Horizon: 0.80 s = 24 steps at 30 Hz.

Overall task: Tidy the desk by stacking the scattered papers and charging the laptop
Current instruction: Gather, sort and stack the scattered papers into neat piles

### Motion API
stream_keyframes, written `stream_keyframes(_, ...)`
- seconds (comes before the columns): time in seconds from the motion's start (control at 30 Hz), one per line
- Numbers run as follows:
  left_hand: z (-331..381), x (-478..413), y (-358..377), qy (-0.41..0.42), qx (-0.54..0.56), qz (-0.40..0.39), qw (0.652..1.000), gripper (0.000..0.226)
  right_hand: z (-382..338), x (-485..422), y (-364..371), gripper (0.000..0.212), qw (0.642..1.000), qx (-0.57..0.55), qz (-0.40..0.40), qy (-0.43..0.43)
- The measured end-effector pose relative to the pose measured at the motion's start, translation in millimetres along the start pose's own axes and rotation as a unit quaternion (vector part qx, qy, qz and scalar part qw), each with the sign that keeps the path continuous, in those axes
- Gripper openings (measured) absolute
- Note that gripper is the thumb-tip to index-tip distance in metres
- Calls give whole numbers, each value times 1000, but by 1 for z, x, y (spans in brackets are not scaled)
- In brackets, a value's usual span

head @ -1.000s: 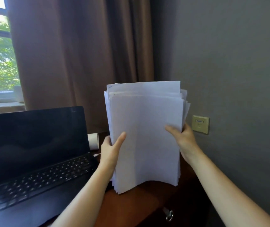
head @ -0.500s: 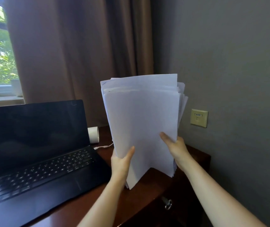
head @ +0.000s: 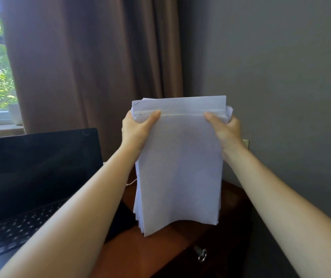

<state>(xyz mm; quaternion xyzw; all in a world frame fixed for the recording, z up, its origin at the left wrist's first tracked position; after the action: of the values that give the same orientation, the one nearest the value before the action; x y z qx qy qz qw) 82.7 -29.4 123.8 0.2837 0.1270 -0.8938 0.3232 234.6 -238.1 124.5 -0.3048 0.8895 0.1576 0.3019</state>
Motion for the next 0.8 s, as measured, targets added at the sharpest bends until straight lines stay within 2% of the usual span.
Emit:
stream_keyframes(0.07, 6, 3, 2, 17, -13, 23, 999, 58, -7, -1, 4, 14, 998, 54, 16, -29)
stream_keyframes(0.13, 13, 6, 7, 46, -25, 34, 998, 54, -7, -2, 6, 12, 995, 82, 32, -45)
stream_keyframes(0.23, 34, 7, 10, 102, -50, 50, 992, 35, -16, -7, 5, 9, 994, 64, 39, -79)
stream_keyframes(0.3, 44, 7, 3, 126, -74, 77, 986, 33, -21, -13, 5, 11, 994, 39, 33, -96)
stream_keyframes(0.43, 9, -1, -5, 28, -90, 84, 992, 52, -4, -23, 0, 14, 996, 66, 22, -54)
stream_keyframes(0.53, -6, -5, -1, -14, -74, 67, 995, 62, -3, -29, -6, 14, 996, 68, 47, -44)
stream_keyframes(0.63, -6, -15, 0, -39, -67, 65, 995, 64, -12, -37, -5, 21, 994, 71, 77, -44)
stream_keyframes(0.73, -9, -21, 2, -56, -71, 58, 994, 62, -7, -43, -8, 41, 990, 84, 109, -3)
stream_keyframes(0.8, -11, -23, 2, -64, -57, 60, 995, 61, -5, -47, -10, 37, 988, 97, 123, -1)
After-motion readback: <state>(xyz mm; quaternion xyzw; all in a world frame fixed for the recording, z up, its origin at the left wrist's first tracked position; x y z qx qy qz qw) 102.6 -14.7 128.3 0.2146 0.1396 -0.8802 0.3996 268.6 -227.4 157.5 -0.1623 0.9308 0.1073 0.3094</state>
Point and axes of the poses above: each hand's wrist, its own x-axis away from the middle knuckle, its own y-axis out of the palm, z = x × y, the point moved 10 cm from there along -x, towards the middle knuckle, and after that the axes turned 15 degrees about -z, right-handed, at the moved point
